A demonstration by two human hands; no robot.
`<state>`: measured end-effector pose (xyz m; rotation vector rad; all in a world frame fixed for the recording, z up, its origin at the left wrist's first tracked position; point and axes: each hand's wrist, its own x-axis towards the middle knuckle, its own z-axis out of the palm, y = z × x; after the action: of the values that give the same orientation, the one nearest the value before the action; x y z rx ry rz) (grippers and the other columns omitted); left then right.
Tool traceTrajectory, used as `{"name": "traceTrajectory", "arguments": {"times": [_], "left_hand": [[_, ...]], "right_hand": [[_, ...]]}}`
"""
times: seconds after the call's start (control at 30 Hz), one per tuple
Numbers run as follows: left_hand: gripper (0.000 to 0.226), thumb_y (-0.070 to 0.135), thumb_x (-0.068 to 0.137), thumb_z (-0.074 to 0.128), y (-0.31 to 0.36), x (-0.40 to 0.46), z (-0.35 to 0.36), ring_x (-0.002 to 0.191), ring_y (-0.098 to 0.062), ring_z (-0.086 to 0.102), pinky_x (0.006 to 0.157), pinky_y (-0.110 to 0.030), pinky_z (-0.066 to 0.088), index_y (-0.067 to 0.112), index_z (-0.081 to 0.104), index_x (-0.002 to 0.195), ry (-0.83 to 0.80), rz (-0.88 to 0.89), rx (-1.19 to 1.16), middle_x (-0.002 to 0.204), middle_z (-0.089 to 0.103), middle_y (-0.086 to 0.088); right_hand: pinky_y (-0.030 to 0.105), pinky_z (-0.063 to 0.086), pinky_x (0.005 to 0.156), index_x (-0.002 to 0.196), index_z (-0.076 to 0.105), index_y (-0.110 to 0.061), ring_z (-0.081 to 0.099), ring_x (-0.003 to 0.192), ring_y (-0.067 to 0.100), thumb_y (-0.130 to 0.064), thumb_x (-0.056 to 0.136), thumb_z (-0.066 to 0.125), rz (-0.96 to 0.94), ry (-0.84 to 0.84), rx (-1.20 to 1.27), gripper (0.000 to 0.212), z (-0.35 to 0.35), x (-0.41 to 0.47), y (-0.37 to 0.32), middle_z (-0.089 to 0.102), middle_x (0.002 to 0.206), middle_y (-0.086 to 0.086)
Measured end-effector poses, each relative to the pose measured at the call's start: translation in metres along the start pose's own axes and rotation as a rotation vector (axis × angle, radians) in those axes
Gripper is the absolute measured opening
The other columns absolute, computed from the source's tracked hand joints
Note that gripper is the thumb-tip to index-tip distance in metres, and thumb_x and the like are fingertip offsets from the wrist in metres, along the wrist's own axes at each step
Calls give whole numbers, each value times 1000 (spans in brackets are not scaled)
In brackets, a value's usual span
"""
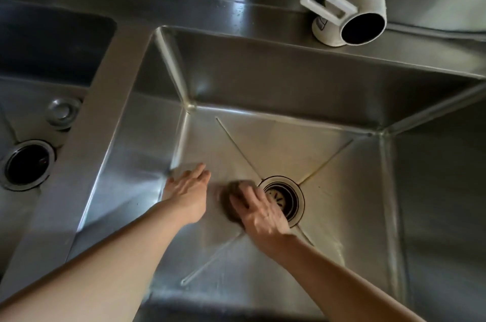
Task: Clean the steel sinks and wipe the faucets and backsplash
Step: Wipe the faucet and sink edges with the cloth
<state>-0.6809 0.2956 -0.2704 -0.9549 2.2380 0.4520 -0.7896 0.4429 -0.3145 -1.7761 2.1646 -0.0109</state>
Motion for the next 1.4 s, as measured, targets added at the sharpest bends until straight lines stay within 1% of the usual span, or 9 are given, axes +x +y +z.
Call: {"name": "traceTrajectory", "arguments": {"times": [0.1, 0.23, 0.33, 0.53, 0.8, 0.93, 1.0, 1.2, 1.4], "left_hand": [[62, 10, 87, 45, -1, 6, 0, 136, -21, 32, 108, -35, 32, 23, 29, 145, 25, 11, 21, 159, 3, 8], [55, 6, 86, 47, -4, 12, -5, 128, -22, 42, 100, -36, 39, 25, 41, 138, 28, 15, 11, 155, 14, 10], [51, 9, 88, 49, -5, 18, -10, 125, -22, 47, 99, -35, 38, 25, 43, 136, 57, 22, -21, 146, 29, 6], [63, 9, 88, 45, -1, 37, -21, 133, -24, 37, 105, -38, 36, 26, 25, 145, 73, 72, -62, 149, 23, 2], [58, 13, 86, 46, 24, 34, -19, 132, -28, 33, 104, -46, 36, 28, 35, 141, -5, 2, 6, 154, 12, 2], [67, 5, 86, 45, 53, 37, -23, 139, -21, 23, 108, -42, 29, 28, 25, 146, 98, 128, -34, 157, 8, 6], [69, 5, 88, 43, 67, 40, -22, 142, -20, 18, 111, -43, 24, 29, 20, 149, 105, 192, -41, 159, 4, 8], [65, 8, 90, 43, 80, 44, -14, 140, -20, 20, 110, -41, 27, 30, 22, 147, 66, 198, 72, 159, 2, 11], [70, 7, 88, 45, 81, 44, -19, 142, -19, 16, 111, -40, 27, 31, 19, 149, 6, 173, 92, 159, -2, 13]], "right_hand": [[37, 53, 50, 110, 62, -10, 55, 99, 36, -15, 81, 34, 270, 41, 24, 41, -15, 30, 8, 50, 110, 14], [37, 49, 85, 135, 43, -10, 35, 124, 35, -6, 96, 38, 505, -17, 88, 40, -46, 57, 22, 33, 136, 15], [39, 45, 92, 139, 40, -19, 33, 127, 32, -22, 97, 47, 405, 84, 128, 43, -69, 95, 26, 31, 143, 12], [42, 24, 113, 145, 36, -29, 2, 145, 27, -27, 96, 46, 174, -81, 76, 50, -59, 129, 40, 3, 160, -4], [29, 45, 95, 131, 53, -16, 36, 129, 27, -16, 85, 61, 367, -137, 139, 46, -42, 12, 73, 37, 144, 1], [25, 49, 81, 119, 63, -16, 53, 107, 26, -15, 79, 61, 678, 165, 479, 40, -56, -8, 122, 55, 127, 8], [26, 46, 86, 121, 60, -15, 53, 109, 31, -18, 80, 63, 788, 272, 399, 42, -61, -13, 162, 53, 128, 12], [42, 18, 113, 151, 18, -28, 12, 143, 33, -31, 89, 57, 838, -47, 80, 73, -25, -3, 214, 12, 157, 12], [43, 30, 111, 141, 37, -43, 17, 138, 32, -30, 94, 52, 573, 61, 346, 51, -14, -4, 124, 15, 153, 2]]}}
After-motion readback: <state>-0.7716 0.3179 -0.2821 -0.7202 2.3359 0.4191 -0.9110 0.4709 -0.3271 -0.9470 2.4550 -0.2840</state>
